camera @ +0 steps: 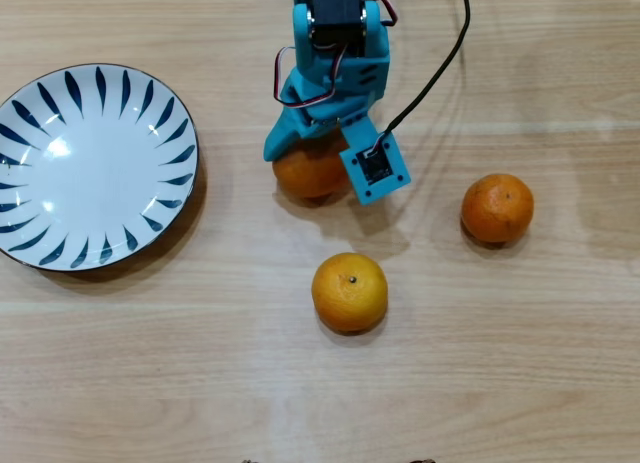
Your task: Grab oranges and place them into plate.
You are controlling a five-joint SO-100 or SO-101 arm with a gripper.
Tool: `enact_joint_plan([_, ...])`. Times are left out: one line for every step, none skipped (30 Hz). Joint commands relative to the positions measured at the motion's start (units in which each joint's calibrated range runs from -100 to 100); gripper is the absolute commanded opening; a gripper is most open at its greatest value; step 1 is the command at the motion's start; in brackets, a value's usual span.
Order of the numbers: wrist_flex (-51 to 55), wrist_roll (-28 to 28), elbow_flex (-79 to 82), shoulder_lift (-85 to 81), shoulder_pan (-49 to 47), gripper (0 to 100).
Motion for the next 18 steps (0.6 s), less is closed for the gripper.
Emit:
enact_joint_plan([-2.5, 0.4, -2.4, 2.5, 1.1, 41])
enact_joint_plan([-3.8, 0.4, -2.4, 3.4, 1.1, 41])
enact_joint_plan([-4.7, 0.4, -2.4, 4.2, 1.0, 41])
enact_joint_plan([-5.1, 0.4, -2.4, 4.5, 0.9, 41])
enact_joint_plan([-5.0, 0.4, -2.4, 4.8, 0.8, 40])
enact_joint_plan([-5.0, 0.4, -2.4, 4.9, 0.8, 40])
enact_joint_plan([-5.1, 0.4, -2.4, 4.9, 0.8, 40])
enact_joint_plan([-5.4, 0.4, -2.4, 5.0, 0.8, 40])
enact_joint_plan([-5.4, 0.3, -2.4, 5.0, 0.7, 40])
enact_joint_plan([-5.4, 0.2, -2.4, 5.0, 0.7, 40])
enact_joint_plan([-5.3, 0.2, -2.4, 5.0, 0.7, 40])
enact_joint_plan([-5.0, 0.2, -2.4, 4.9, 0.7, 38])
enact_joint_plan([-4.9, 0.2, -2.4, 4.9, 0.7, 36])
enact_joint_plan([-4.8, 0.2, -2.4, 4.9, 0.7, 33])
enact_joint_plan([-4.7, 0.2, -2.2, 4.9, 0.7, 29])
enact_joint_plan([-4.7, 0.1, -2.2, 4.9, 0.8, 26])
enact_joint_plan([-4.7, 0.1, -2.2, 4.9, 0.8, 25])
enact_joint_plan([-4.7, 0.1, -2.2, 4.9, 0.8, 24])
